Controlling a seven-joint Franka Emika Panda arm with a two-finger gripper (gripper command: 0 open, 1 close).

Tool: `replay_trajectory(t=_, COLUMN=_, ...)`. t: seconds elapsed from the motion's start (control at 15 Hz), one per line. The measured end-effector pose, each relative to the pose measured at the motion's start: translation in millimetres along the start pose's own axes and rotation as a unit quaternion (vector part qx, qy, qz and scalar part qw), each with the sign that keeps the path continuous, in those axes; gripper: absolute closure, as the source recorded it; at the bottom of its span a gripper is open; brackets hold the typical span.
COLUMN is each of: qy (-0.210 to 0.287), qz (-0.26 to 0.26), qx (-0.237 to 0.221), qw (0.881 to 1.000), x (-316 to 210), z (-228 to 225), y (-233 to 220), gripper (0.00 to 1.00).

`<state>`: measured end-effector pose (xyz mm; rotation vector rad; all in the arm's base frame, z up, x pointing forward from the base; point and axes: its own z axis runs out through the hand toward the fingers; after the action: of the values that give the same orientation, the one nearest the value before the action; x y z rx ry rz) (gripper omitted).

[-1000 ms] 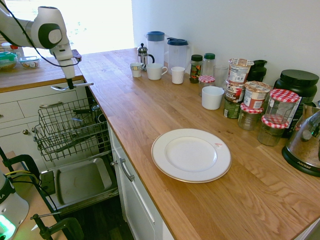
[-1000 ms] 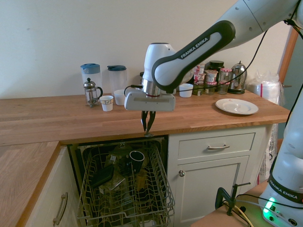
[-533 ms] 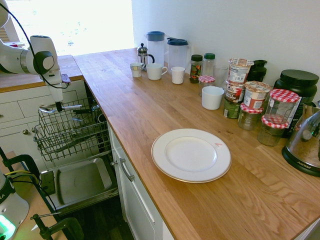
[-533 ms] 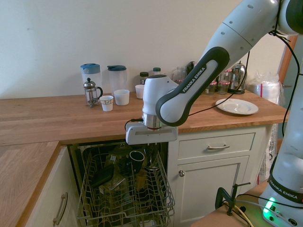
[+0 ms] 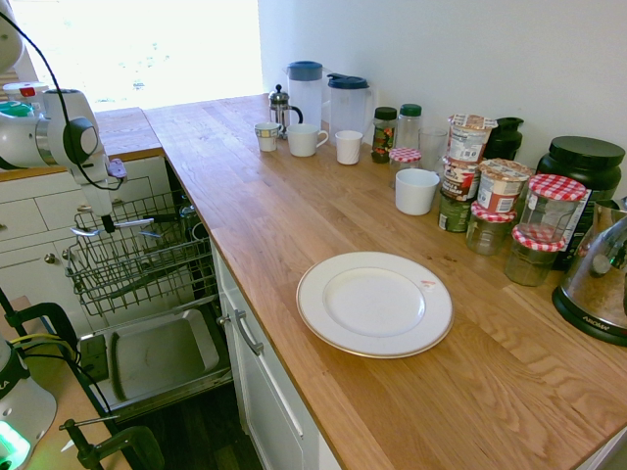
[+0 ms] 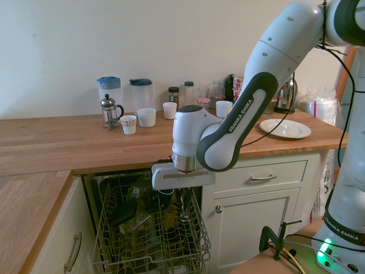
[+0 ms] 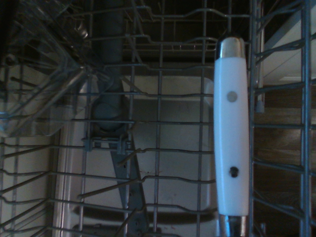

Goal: Put the spoon in the dishwasher

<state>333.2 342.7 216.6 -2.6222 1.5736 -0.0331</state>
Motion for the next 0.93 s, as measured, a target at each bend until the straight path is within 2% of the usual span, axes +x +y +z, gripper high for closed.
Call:
replay_trajectory(t=0.4, qy=-0.006, qz=0.010, qx=-0.016, qw=1.000, x=-2, z=76, y=-22, gripper=1.00)
replay_trajectory(t=0.87, qy=-0.013, qz=0.029, qx=-0.031, qw=0.999, x=-5, z=119, y=-40, gripper=1.00)
replay_trajectory(t=0.93, qy=-0.014, qz=0.030, qx=-0.031, qw=0.999, x=-3, z=121, y=-41, gripper=0.00)
